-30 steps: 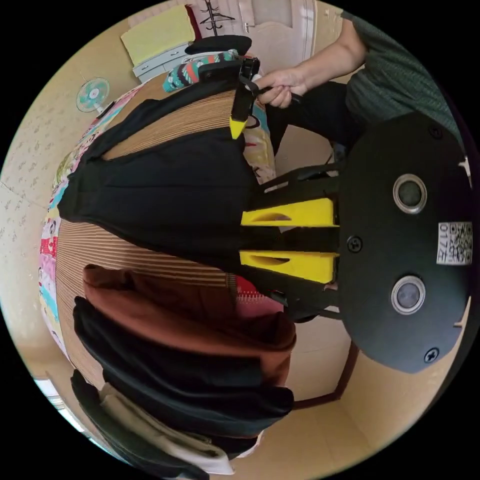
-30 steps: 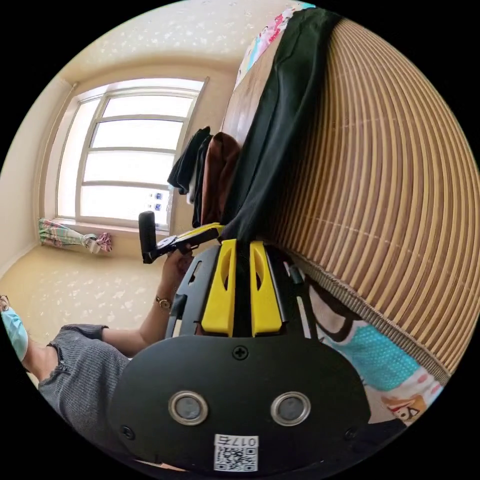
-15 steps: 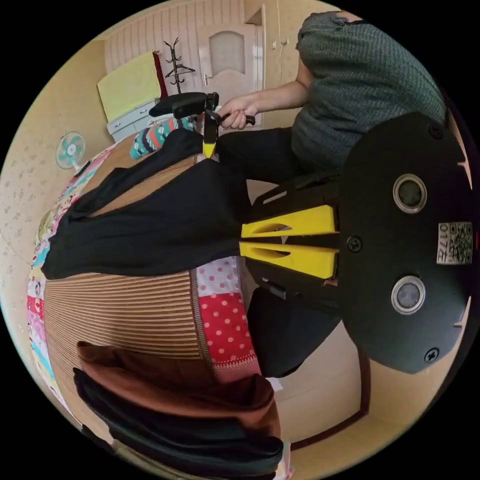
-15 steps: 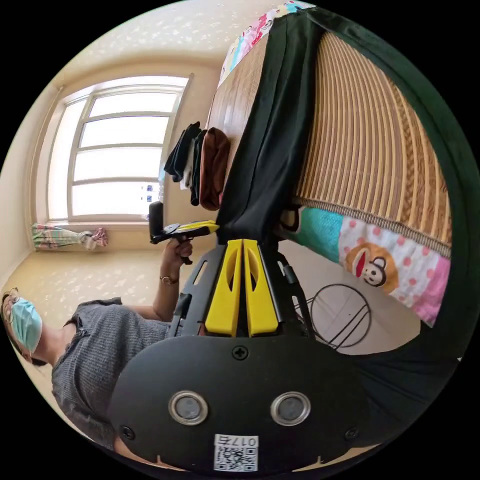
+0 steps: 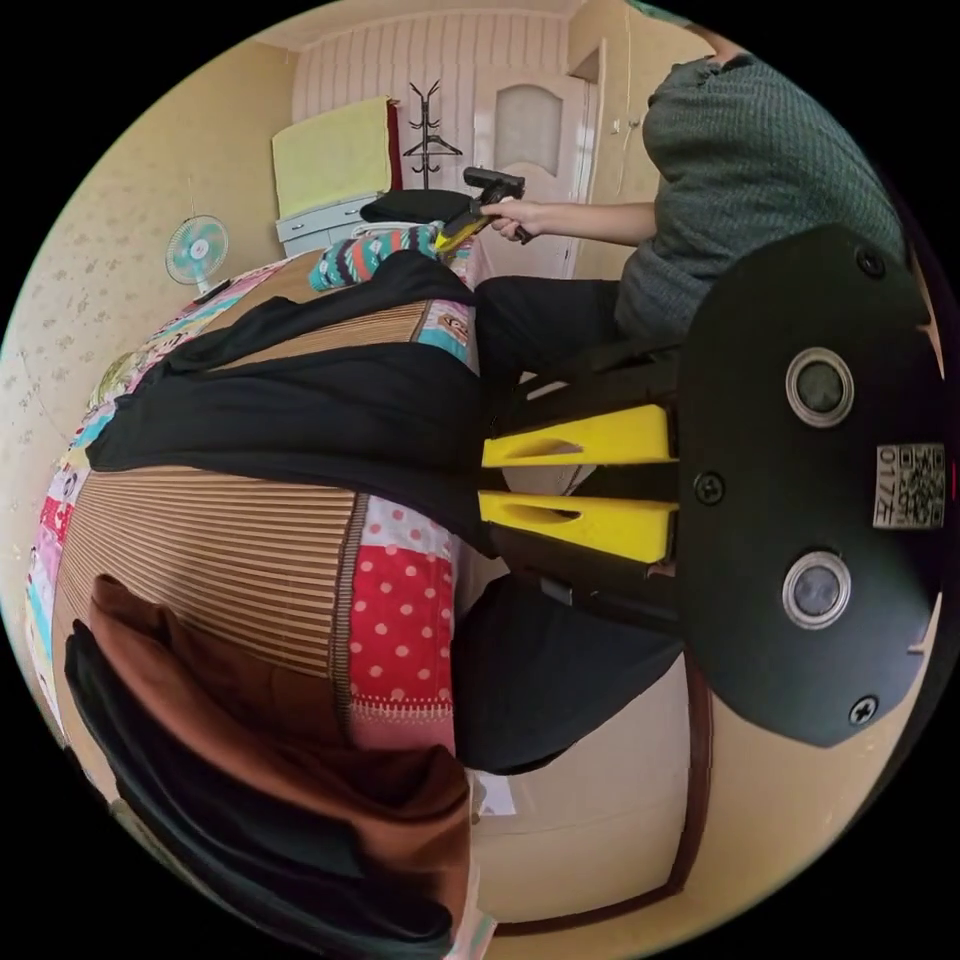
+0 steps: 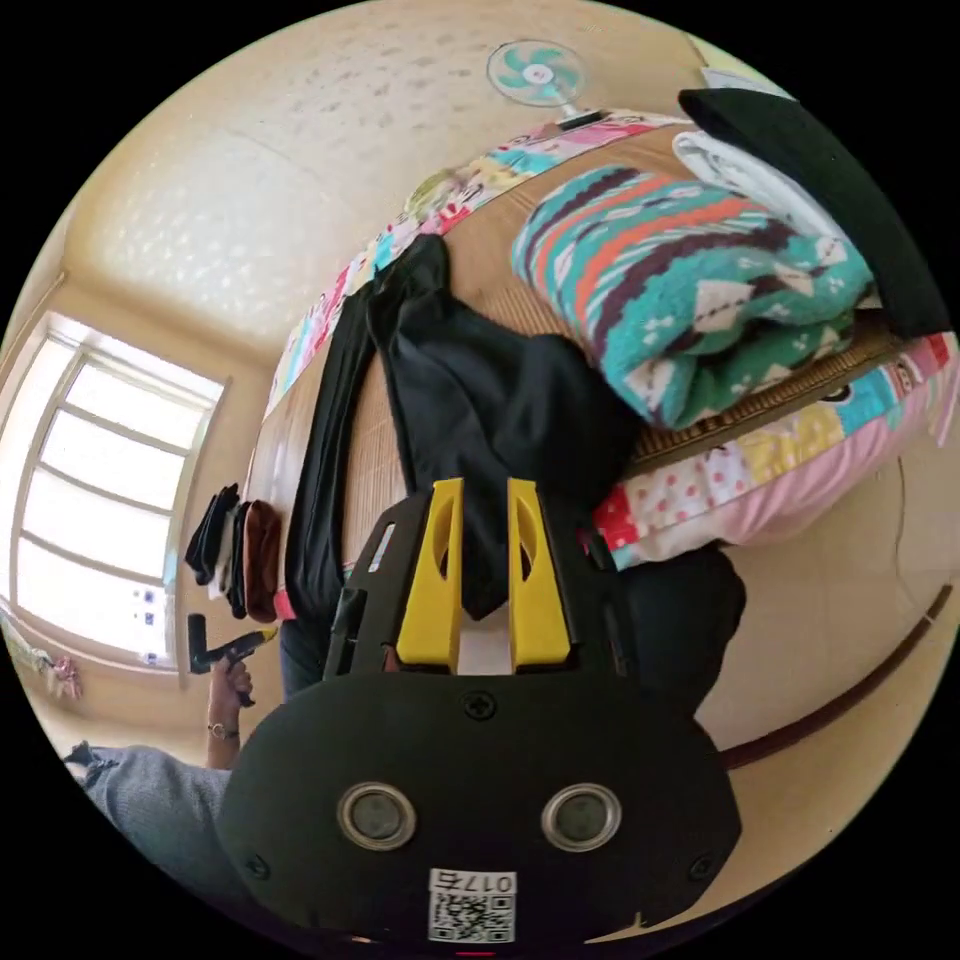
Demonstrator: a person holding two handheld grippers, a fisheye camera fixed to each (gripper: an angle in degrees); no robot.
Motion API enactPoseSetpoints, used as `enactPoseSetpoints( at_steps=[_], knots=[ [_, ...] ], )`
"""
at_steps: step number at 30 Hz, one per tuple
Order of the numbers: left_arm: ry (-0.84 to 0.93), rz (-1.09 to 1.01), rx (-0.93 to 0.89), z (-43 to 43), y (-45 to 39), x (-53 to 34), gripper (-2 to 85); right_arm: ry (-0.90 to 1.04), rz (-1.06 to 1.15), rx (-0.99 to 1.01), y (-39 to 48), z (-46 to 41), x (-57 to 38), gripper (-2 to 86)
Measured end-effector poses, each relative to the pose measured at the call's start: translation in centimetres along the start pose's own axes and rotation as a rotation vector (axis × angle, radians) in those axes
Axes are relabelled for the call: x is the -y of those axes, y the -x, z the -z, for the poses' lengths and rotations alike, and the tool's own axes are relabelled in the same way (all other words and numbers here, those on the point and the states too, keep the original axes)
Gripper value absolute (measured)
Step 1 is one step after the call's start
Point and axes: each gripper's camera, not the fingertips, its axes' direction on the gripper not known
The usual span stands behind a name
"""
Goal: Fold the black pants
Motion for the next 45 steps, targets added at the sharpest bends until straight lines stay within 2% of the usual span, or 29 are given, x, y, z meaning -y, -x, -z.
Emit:
enactPoseSetpoints(
  at_steps=[2, 5, 7, 10, 12, 15, 16, 17, 20, 25, 27, 29, 32, 36, 37, 38, 41, 45],
  knots=[
    [0.019, -0.007, -0.041, -0.3, 0.6, -0.2, 5.2, -0.065, -0.158, -0.093, -3.2, 2.6, -0.3, 11.7],
    [0.029, -0.014, -0.093, -0.9, 0.8, -0.3, 5.5, 0.025, -0.222, 0.046, -5.6, 1.0, -1.3, 13.2],
    [0.016, -0.029, -0.111, -0.8, 0.5, -0.4, 5.6, 0.013, -0.211, 0.134, -5.9, -0.4, -2.6, 12.3],
    [0.022, -0.085, -0.16, -0.5, -0.6, 0.1, 5.7, 0.03, -0.219, 0.095, -5.8, -2.8, -4.2, 9.5],
    [0.016, -0.149, -0.181, 0.1, -1.5, 0.4, 5.8, 0.0, -0.272, 0.137, -6.0, -2.6, -5.2, 8.5],
    [0.033, -0.295, -0.069, 0.2, -4.9, 1.2, 5.9, -0.033, -0.312, 0.156, -5.0, -0.7, -6.4, 5.0],
    [0.08, -0.378, 0.002, -0.8, -7.0, 1.6, 6.1, -0.045, -0.279, 0.17, -3.9, 0.4, -6.8, 3.8],
    [0.142, -0.474, 0.066, -2.4, -9.4, 2.0, 6.9, -0.094, -0.213, 0.267, -2.7, 2.0, -7.4, 2.8],
    [0.175, -0.636, 0.215, -6.0, -13.5, 3.2, 7.7, -0.144, -0.139, 0.345, 0.1, 5.4, -8.4, 1.9],
    [0.103, -0.57, 0.146, -10.6, -13.0, 7.5, 5.4, -0.212, -0.03, 0.494, 3.4, 11.0, -9.9, 1.3],
    [0.177, -0.541, 0.229, -14.9, -11.3, 8.0, 3.4, -0.205, 0.029, 0.531, 4.9, 12.5, -10.4, 1.2],
    [0.119, -0.454, 0.129, -15.8, -9.5, 7.3, 0.2, -0.177, 0.08, 0.492, 6.7, 14.0, -11.1, 1.1],
    [0.099, -0.424, 0.082, -16.4, -8.8, 6.4, -0.8, -0.163, 0.118, 0.4, 8.7, 15.8, -11.7, 1.2],
    [0.264, -0.468, -0.094, -17.5, -9.2, 6.2, -0.9, -0.186, 0.289, 0.467, 14.3, 17.6, -11.9, 1.1],
    [0.301, -0.485, -0.241, -17.3, -9.2, 5.7, -0.9, -0.184, 0.392, 0.512, 17.4, 17.7, -11.9, 1.1],
    [0.259, -0.465, -0.344, -16.3, -8.7, 5.0, -0.9, -0.167, 0.497, 0.55, 20.9, 17.4, -12.1, 1.1],
    [0.093, -0.376, -0.473, -12.5, -6.3, 3.6, -0.4, -0.04, 0.718, 0.61, 29.9, 13.2, -13.6, 1.2],
    [-0.048, -0.272, -0.578, -8.5, -3.5, 3.5, 5.0, 0.259, 0.789, 0.598, 37.3, 2.6, -17.4, 1.3]
  ],
)
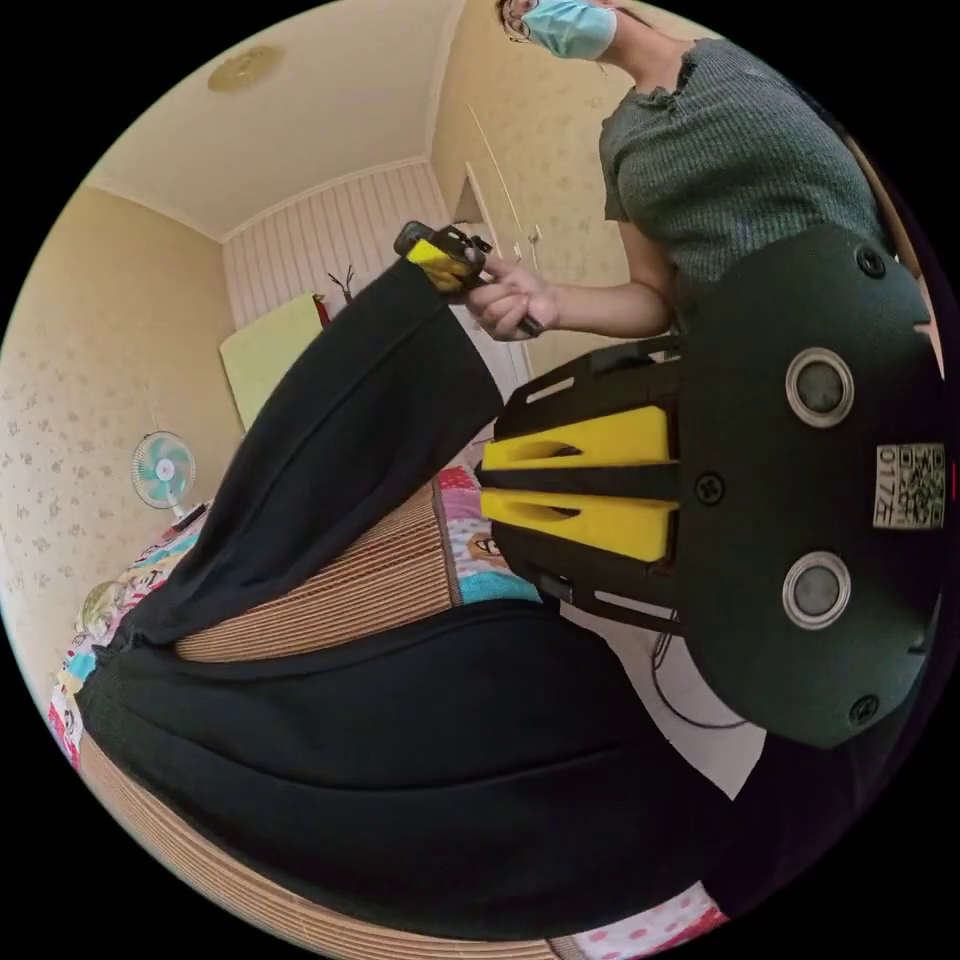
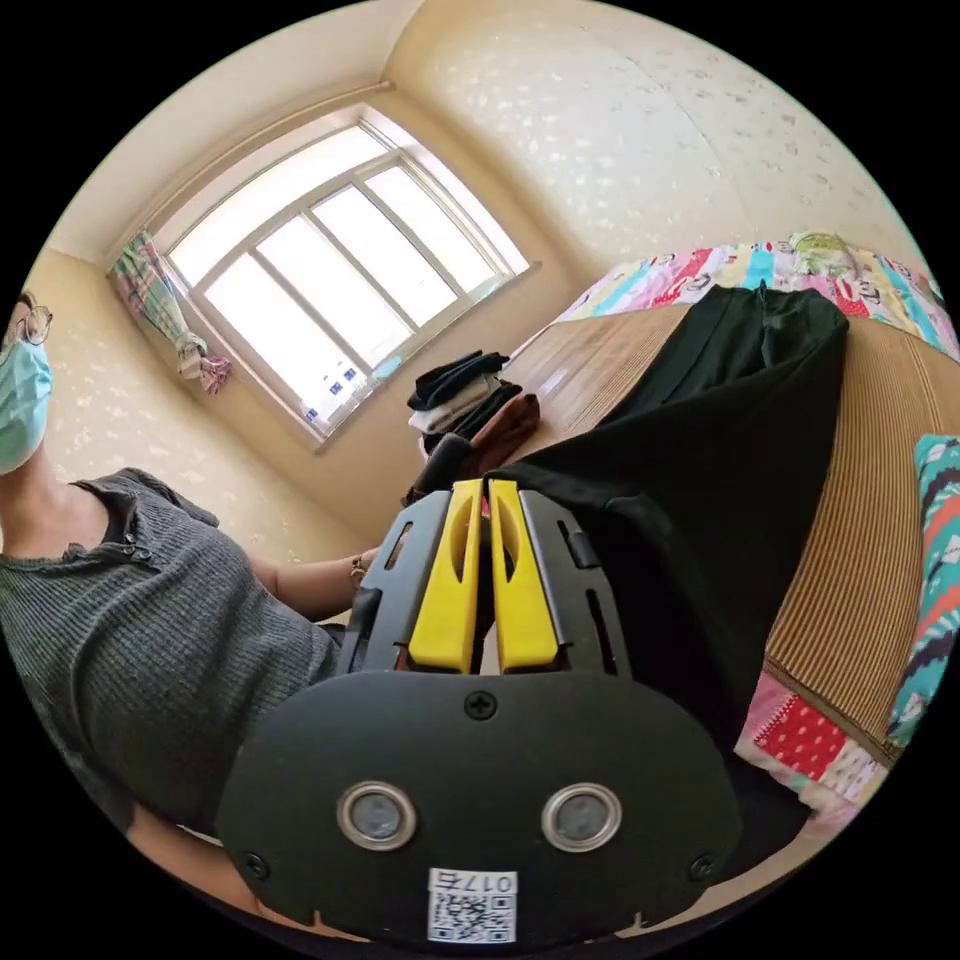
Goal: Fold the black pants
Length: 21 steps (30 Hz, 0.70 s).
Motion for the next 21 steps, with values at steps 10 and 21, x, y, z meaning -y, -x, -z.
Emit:
enactPoseSetpoints(
  at_steps=[10, 21],
  knots=[
    [0.01, -0.06, 0.252, 1.1, -3.5, 2.4, 14.4, 0.171, -0.179, 0.125, -4.7, -11.0, -1.2, 1.3],
    [0.148, 0.128, 0.638, -7.9, 3.9, -0.4, 2.2, 0.203, -0.307, 0.278, -10.6, -12.1, -5.0, 0.6]
  ],
)
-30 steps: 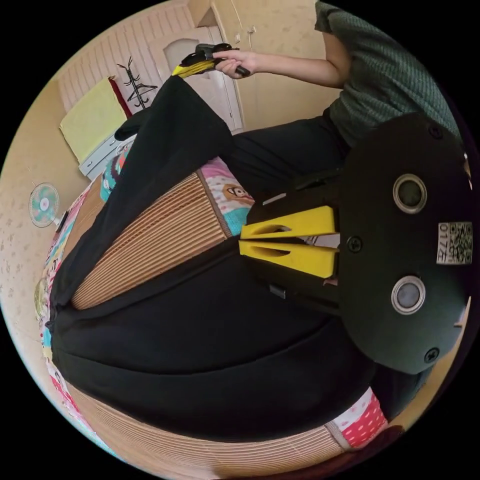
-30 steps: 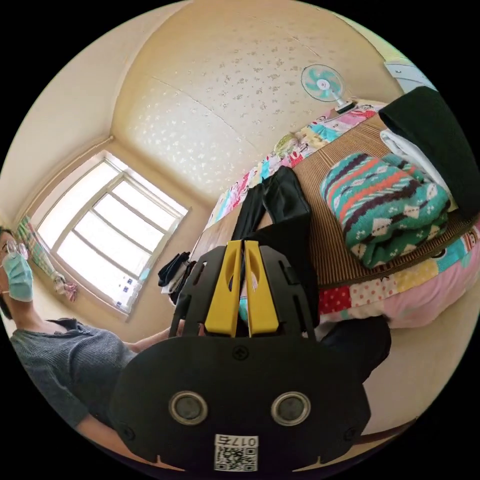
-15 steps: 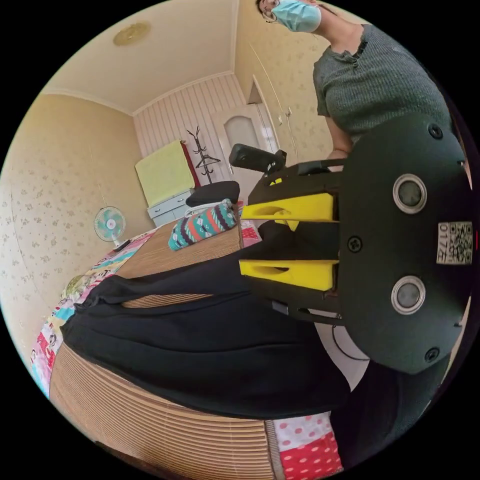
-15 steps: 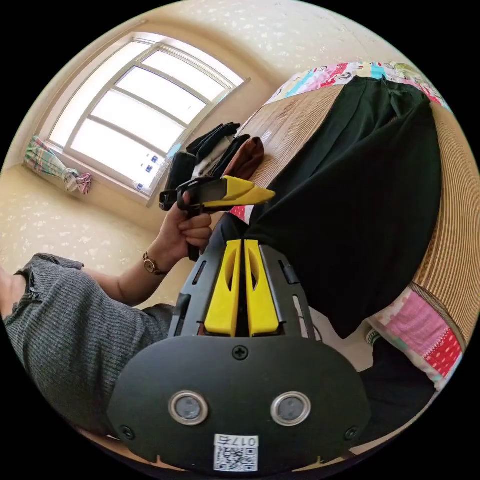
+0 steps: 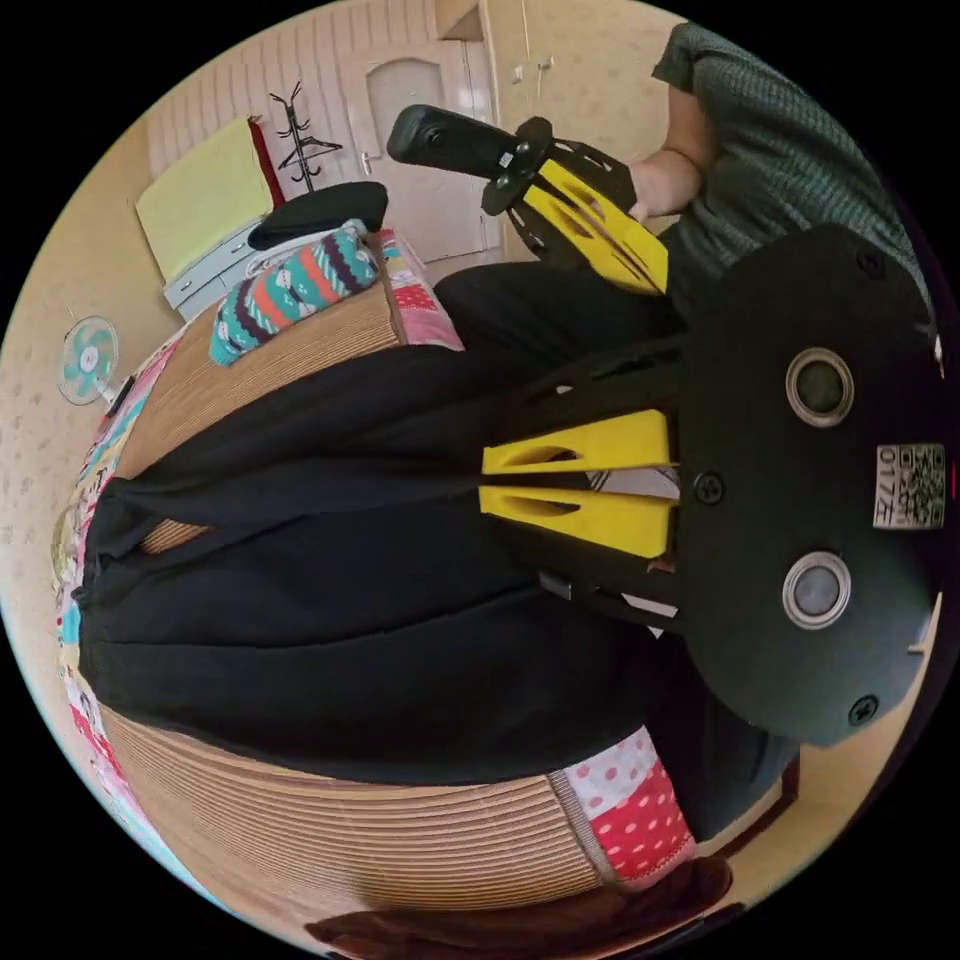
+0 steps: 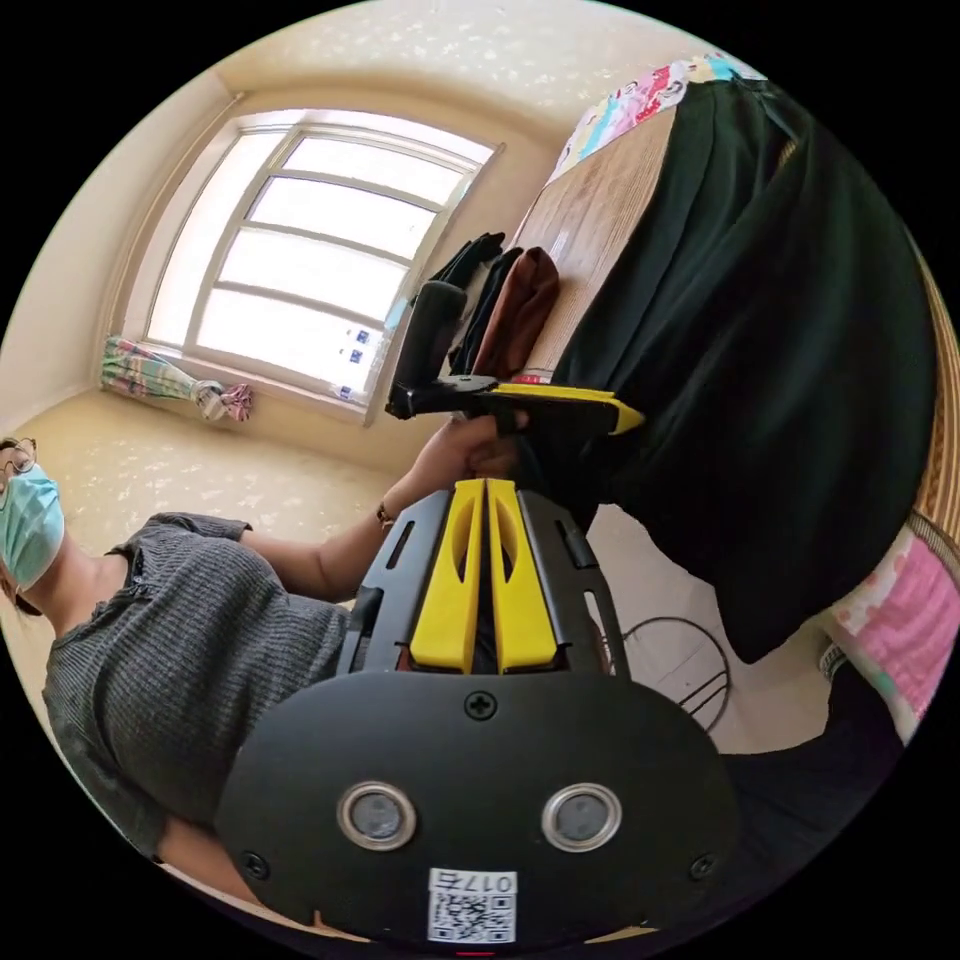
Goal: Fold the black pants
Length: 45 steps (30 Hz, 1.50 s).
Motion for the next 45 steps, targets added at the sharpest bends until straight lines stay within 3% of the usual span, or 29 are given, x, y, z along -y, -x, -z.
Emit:
enactPoseSetpoints(
  at_steps=[3, 5, 7, 9, 11, 15, 19, 22, 26, 28, 31, 33, 34, 40, 45],
  knots=[
    [-0.112, 0.072, -0.017, 0.9, 1.5, -3.4, 4.6, -0.052, -0.12, -0.076, -3.8, 2.2, -2.9, 0.9],
    [-0.19, 0.024, 0.089, 2.0, -0.1, -5.4, 5.6, -0.096, -0.226, -0.076, -7.1, 4.2, -4.8, 1.2],
    [-0.232, -0.081, 0.068, 2.4, -2.2, -6.2, 7.9, -0.134, -0.271, -0.016, -9.3, 5.6, -5.8, 1.3],
    [-0.21, -0.205, 0.0, 1.8, -4.8, -6.2, 9.6, -0.181, -0.294, 0.028, -10.9, 7.0, -6.4, 1.0],
    [-0.167, -0.28, 0.068, -0.1, -8.2, -5.8, 10.9, -0.215, -0.298, 0.036, -12.0, 8.3, -6.4, 0.7],
    [-0.025, -0.293, 0.15, -4.8, -11.1, -4.3, 14.8, -0.216, -0.264, 0.043, -12.3, 9.2, -5.6, 0.6],
    [0.048, -0.259, 0.285, -7.0, -11.7, -3.6, 11.0, -0.221, -0.249, 0.077, -13.1, 10.0, -6.1, 0.5],
    [0.039, -0.312, 0.121, -4.4, -12.0, -4.1, 6.0, -0.248, -0.271, 0.107, -14.8, 11.3, -7.9, 0.4],
    [-0.234, -0.358, -0.269, 4.7, -12.5, -6.3, 5.1, -0.338, -0.33, 0.141, -18.0, 14.8, -11.8, 0.4],
    [-0.286, -0.4, -0.338, 7.7, -13.8, -6.7, 5.0, -0.362, -0.36, 0.125, -19.3, 16.1, -13.2, 0.3],
    [-0.316, -0.463, -0.23, 9.9, -15.9, -6.8, 5.1, -0.411, -0.392, 0.127, -21.0, 18.0, -14.9, 0.4],
    [-0.21, -0.345, -0.162, 9.2, -15.6, -5.6, 5.0, -0.446, -0.386, 0.146, -21.4, 18.8, -15.4, 0.4],
    [-0.17, -0.269, -0.209, 9.0, -15.1, -5.2, 5.0, -0.464, -0.377, 0.158, -21.5, 19.1, -15.5, 0.5],
    [-0.264, -0.313, -0.557, 13.4, -16.1, -5.7, 4.6, -0.45, -0.314, 0.154, -20.8, 19.5, -15.9, 1.5],
    [-0.289, -0.203, -0.469, 16.6, -13.2, -6.2, 4.7, -0.364, -0.233, -0.067, -18.6, 19.9, -14.5, 4.4]
  ],
)
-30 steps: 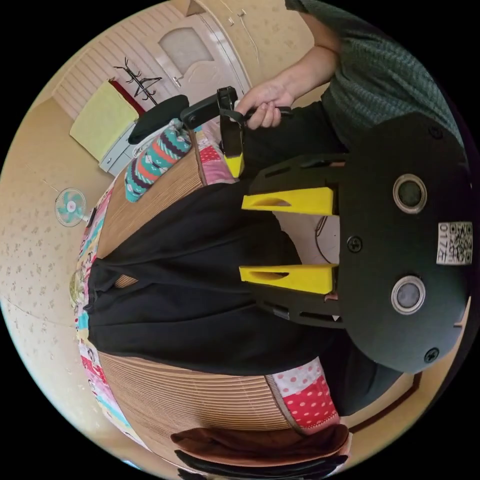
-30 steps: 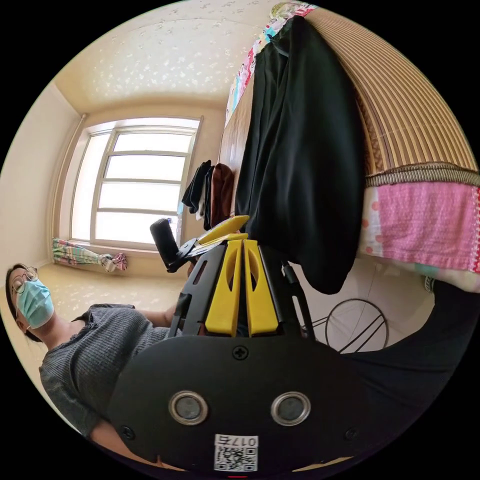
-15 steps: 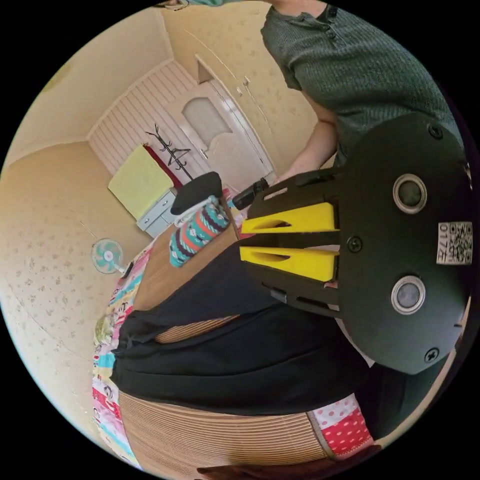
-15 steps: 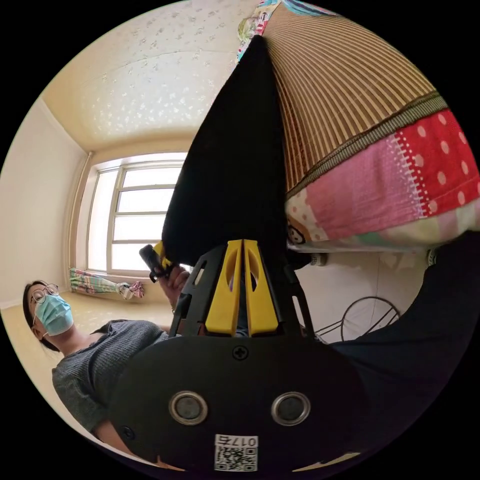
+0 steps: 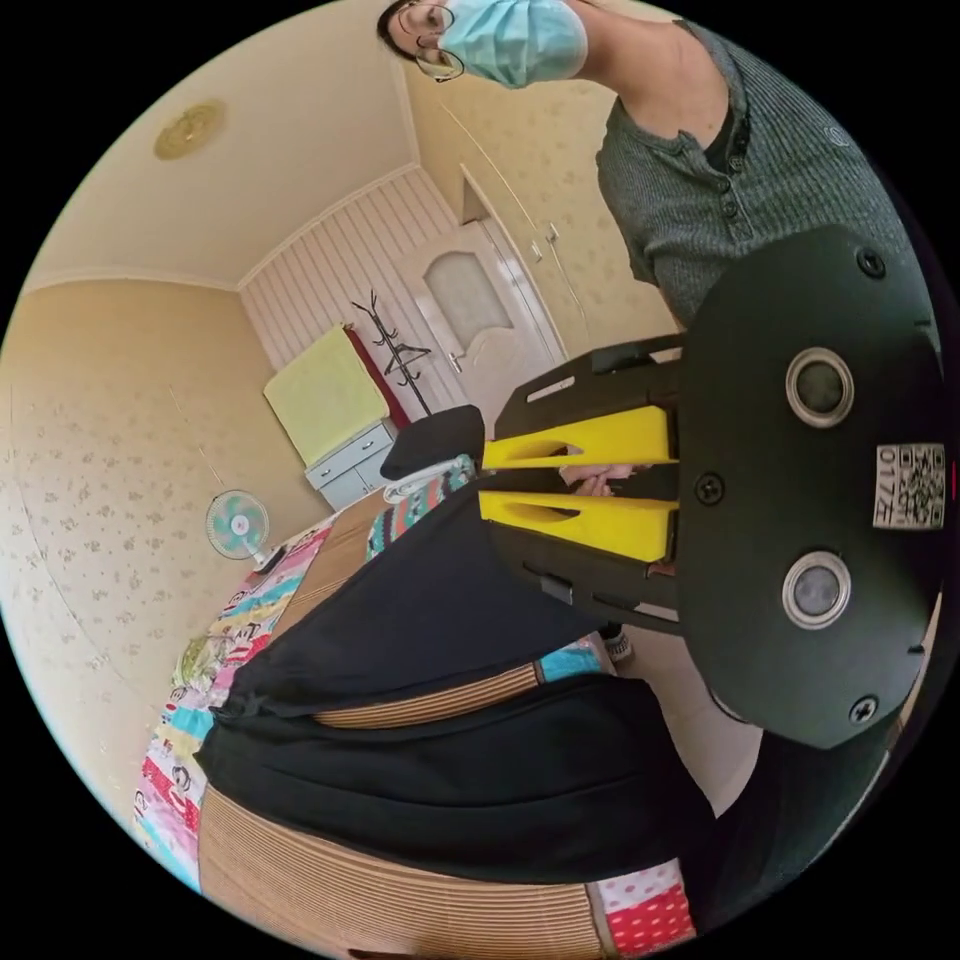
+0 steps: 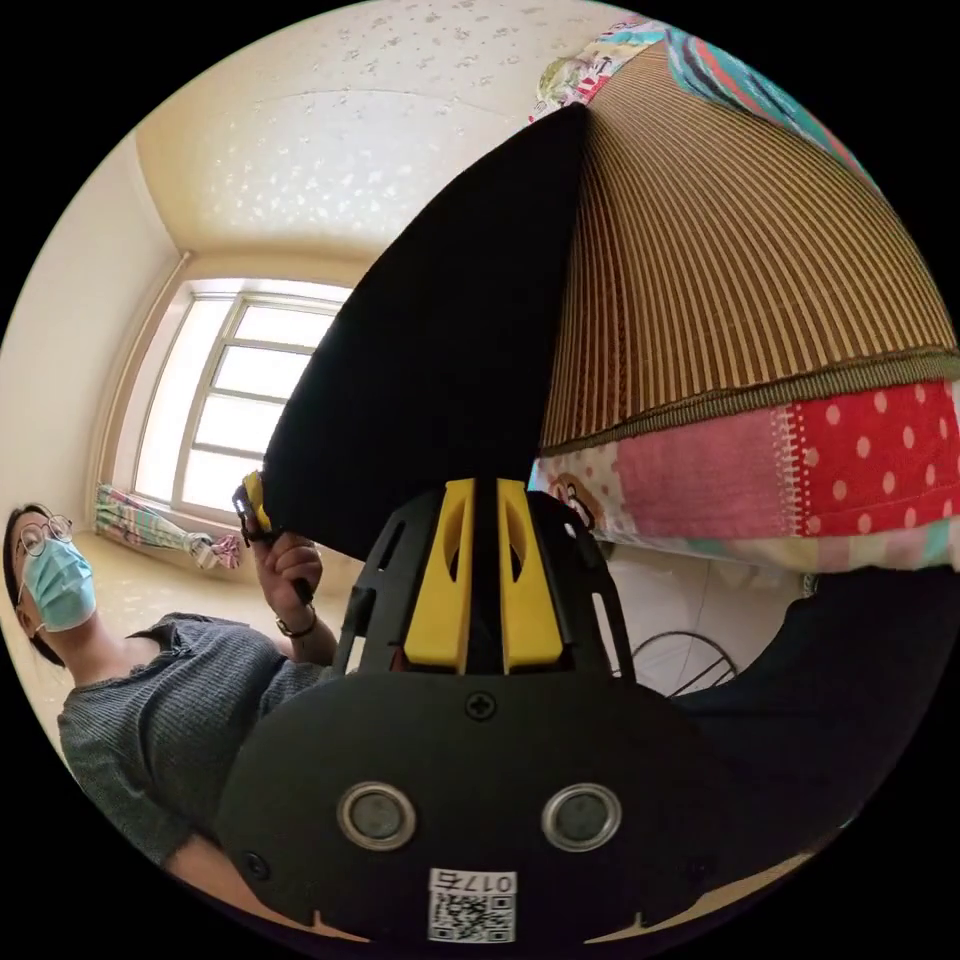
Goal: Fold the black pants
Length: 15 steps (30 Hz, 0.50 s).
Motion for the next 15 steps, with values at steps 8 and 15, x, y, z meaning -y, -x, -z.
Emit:
enactPoseSetpoints(
  at_steps=[8, 15],
  knots=[
    [0.033, 0.151, -0.074, 3.7, 5.3, -1.5, 4.5, -0.026, 0.147, -0.05, 1.3, 0.4, 16.3, 12.1],
    [0.057, 0.176, -0.156, 5.1, 7.5, -0.3, 4.4, -0.227, -0.03, 0.02, -8.2, -0.4, 36.3, 14.4]
  ],
)
